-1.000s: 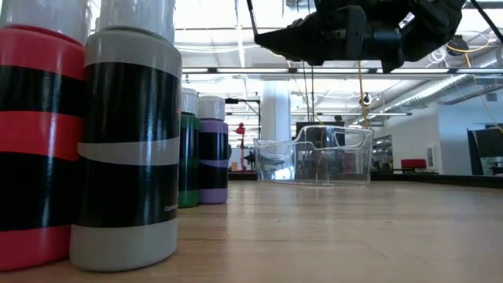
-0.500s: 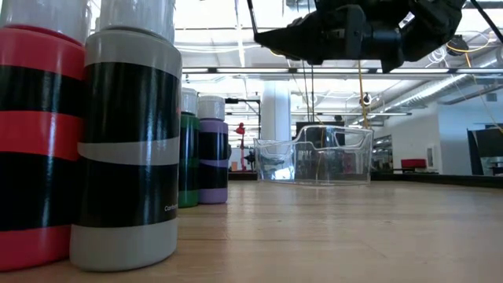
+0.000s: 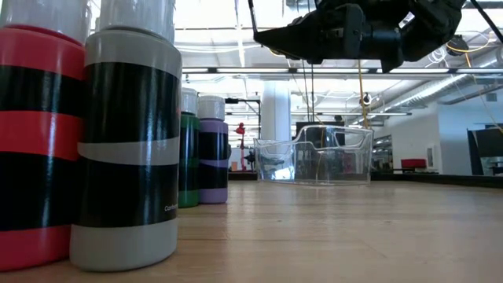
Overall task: Pick & Place Paint Supplies
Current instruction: Put the silver paintbrush into the green cup
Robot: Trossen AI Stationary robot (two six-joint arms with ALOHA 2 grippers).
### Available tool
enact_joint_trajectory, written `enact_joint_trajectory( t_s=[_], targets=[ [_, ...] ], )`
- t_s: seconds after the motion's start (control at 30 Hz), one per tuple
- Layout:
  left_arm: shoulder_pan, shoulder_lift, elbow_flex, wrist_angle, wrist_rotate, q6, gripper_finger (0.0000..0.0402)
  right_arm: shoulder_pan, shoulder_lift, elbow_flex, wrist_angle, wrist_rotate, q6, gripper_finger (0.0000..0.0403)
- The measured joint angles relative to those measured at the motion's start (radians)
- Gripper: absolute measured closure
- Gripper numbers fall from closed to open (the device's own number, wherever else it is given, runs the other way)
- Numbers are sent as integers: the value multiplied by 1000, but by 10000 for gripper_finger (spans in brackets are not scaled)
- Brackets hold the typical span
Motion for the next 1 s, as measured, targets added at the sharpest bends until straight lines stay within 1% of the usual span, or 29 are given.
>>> enact_joint_trajectory(
  t_s=[0.13, 0.23, 0.37, 0.47, 0.6, 0.67, 0.77, 0.8, 1.0],
  targets=[
    [7, 0, 0, 2, 1, -26, 326, 0, 0, 0, 1, 0, 0, 403],
    [12, 11, 0, 18, 0, -31, 311, 0, 0, 0, 1, 0, 0, 403],
    [12, 33, 1, 55, 1, -24, 304, -15, 0, 9, -4, 0, 10, 403],
    [14, 46, -2, 50, 0, -24, 304, -26, 0, 11, -2, 0, 11, 403],
    [17, 42, 0, 59, 1, -3, 320, -27, 0, 11, -14, 0, 18, 403],
    [17, 44, 0, 55, 1, -1, 341, -27, 0, 11, -14, -1, 18, 403],
    [18, 43, 0, 53, -3, 24, 385, -27, 0, 11, -25, -4, 18, 403],
    [19, 43, 0, 47, -6, 27, 391, -26, 0, 11, -31, -4, 18, 403],
    [15, 43, 0, 34, -5, 44, 396, -26, 0, 11, -37, 0, 25, 403]
  ],
)
